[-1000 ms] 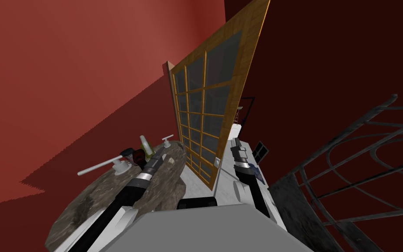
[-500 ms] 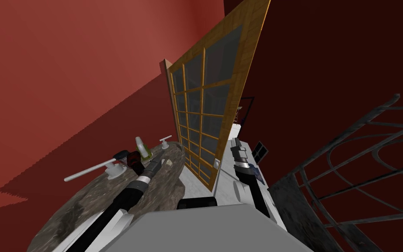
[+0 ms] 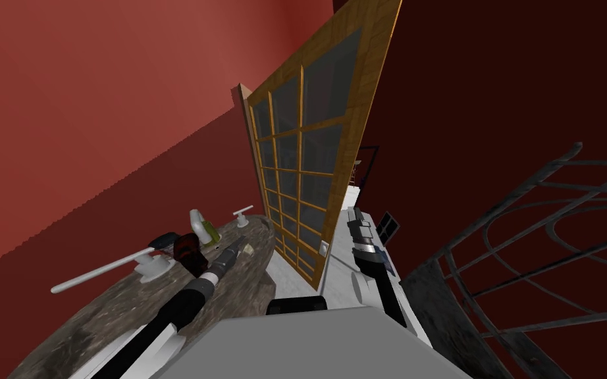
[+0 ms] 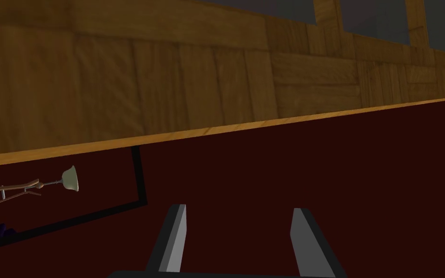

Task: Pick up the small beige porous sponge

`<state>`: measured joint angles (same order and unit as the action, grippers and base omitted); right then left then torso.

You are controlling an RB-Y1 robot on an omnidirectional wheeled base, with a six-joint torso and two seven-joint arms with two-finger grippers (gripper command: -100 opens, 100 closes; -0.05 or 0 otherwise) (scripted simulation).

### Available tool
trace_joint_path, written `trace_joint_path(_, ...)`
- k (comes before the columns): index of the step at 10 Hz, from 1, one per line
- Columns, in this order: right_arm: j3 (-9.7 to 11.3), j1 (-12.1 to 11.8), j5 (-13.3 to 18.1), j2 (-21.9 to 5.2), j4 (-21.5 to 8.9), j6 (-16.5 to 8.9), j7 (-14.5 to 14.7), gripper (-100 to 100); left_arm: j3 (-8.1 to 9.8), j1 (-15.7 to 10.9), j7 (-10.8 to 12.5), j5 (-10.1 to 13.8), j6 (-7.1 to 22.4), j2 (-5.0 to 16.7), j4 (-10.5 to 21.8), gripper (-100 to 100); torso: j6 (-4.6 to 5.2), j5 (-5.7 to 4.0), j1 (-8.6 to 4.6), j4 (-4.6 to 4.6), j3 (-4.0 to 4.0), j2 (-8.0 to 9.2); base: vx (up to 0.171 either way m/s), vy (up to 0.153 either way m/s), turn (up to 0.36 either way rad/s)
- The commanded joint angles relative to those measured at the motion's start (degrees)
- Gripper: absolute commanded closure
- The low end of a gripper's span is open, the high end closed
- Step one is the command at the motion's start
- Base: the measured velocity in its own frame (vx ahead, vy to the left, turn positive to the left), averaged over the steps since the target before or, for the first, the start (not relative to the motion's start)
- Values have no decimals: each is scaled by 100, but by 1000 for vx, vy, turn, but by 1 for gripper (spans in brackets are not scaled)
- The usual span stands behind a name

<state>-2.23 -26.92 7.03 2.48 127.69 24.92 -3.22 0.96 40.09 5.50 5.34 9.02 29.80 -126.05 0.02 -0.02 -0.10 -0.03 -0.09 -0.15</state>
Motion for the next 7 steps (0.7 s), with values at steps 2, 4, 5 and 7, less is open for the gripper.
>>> trace_joint_path(2,0,0,0,0,0,0,0,0,22,48,-32,14,420,219,66,-100,-1,0,1,0,0,1,33,-25,-46)
trace_joint_path(4,0,0,0,0,0,0,0,0,36,94,-53,18,612,360,126,-100,0,0,-3,0,0,1,39,-34,-61)
trace_joint_path(5,0,0,0,0,0,0,0,0,50,139,-75,20,801,499,186,-100,-1,-1,-1,0,1,1,40,-33,-58)
trace_joint_path(7,0,0,0,0,0,0,0,0,62,181,-98,19,984,637,244,-100,-1,0,0,1,2,4,29,-25,-51)
